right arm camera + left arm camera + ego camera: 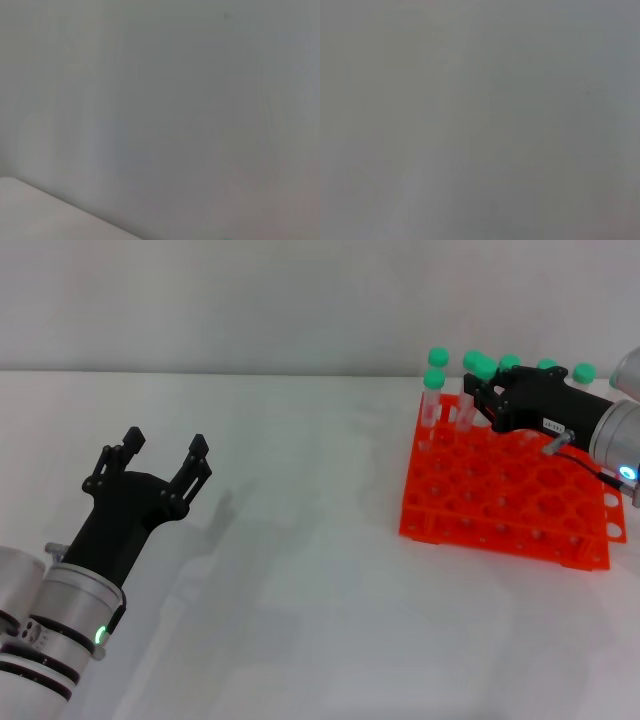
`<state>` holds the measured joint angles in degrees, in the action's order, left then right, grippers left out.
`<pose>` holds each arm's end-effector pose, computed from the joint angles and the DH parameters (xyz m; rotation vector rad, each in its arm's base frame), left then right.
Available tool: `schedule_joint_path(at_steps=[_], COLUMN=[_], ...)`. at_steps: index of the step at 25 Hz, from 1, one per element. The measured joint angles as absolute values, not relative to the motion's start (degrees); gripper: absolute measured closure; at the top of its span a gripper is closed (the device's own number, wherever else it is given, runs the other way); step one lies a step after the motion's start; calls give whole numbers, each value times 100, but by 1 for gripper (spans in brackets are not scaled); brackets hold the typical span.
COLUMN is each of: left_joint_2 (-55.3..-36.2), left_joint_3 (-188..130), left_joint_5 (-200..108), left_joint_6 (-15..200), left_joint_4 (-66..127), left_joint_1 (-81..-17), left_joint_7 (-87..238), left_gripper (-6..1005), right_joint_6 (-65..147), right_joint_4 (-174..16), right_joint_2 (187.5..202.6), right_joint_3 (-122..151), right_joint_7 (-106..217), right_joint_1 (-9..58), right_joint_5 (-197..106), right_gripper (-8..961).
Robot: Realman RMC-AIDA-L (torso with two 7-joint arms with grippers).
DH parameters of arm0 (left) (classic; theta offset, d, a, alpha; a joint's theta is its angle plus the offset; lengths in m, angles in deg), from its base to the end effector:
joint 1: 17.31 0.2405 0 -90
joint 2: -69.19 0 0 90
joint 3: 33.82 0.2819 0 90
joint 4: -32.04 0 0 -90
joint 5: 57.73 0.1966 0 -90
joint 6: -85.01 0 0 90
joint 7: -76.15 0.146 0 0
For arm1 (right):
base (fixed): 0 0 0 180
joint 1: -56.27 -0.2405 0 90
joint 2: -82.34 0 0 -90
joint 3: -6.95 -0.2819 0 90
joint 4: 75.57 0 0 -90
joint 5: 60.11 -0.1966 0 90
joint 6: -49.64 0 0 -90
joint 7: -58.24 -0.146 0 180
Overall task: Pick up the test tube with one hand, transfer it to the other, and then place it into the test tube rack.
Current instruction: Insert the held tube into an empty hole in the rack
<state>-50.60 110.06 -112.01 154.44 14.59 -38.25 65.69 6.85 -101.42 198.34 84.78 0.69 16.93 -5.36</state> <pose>-0.3110 0.3100 -0.0539 -1.6803 -0.6081 -0.8694 0.2301 0.4432 -0.0283 -2.2035 0.5022 0.6456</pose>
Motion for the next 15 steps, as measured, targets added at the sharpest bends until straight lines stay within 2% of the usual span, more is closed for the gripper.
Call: schedule_joint_path(at_steps=[15], left_joint_2=[-5060], left_joint_3=[11006], left_joint_5=[-11194], left_joint_6=[15445], left_joint_4=[1459], left_joint_1=[-3832], left_joint_7=[6411], left_gripper=[173], right_joint_6=[1162], right_joint_4=[-9940], right_joint_2=[19846], right_joint_3=[8945], right_joint_7=[85], right_joint_1=[1363], right_joint_5=[-534], right_gripper=[749])
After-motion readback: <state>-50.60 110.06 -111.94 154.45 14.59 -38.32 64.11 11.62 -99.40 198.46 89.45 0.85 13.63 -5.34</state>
